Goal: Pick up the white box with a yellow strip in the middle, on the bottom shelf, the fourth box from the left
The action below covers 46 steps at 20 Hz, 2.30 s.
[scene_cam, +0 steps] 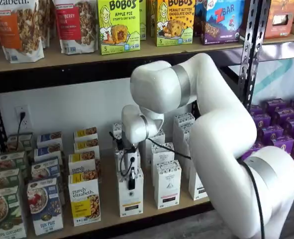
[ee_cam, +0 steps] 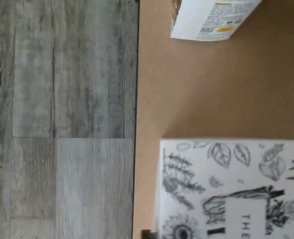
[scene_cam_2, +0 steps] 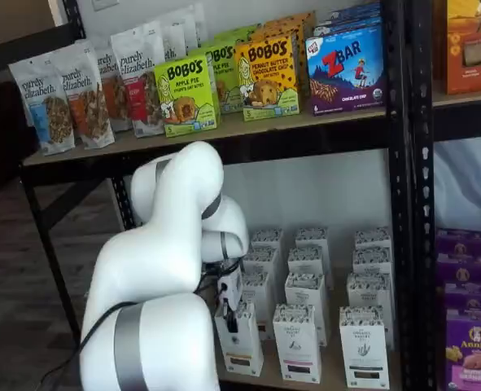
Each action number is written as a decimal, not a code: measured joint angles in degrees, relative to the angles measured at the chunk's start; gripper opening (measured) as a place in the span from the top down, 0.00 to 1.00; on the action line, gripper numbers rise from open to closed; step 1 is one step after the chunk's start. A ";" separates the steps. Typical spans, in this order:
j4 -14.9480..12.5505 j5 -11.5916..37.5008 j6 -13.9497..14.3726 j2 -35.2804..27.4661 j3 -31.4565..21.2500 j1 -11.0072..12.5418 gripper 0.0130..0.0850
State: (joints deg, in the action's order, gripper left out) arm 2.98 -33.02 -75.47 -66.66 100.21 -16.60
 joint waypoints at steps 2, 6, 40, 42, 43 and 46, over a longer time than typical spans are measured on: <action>-0.06 0.53 0.06 0.15 -0.41 -0.02 0.39; -0.12 0.86 0.07 0.75 -1.28 0.00 0.39; 3.04 15.46 0.63 24.51 -39.46 -4.03 0.44; 2.48 16.00 1.09 26.26 -41.63 -3.98 0.44; 2.43 16.20 1.11 27.16 -42.68 -3.96 0.44; 1.97 16.56 1.48 30.06 -45.81 -3.89 0.44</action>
State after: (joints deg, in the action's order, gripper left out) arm 4.95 -16.47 -73.99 -36.61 54.40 -20.50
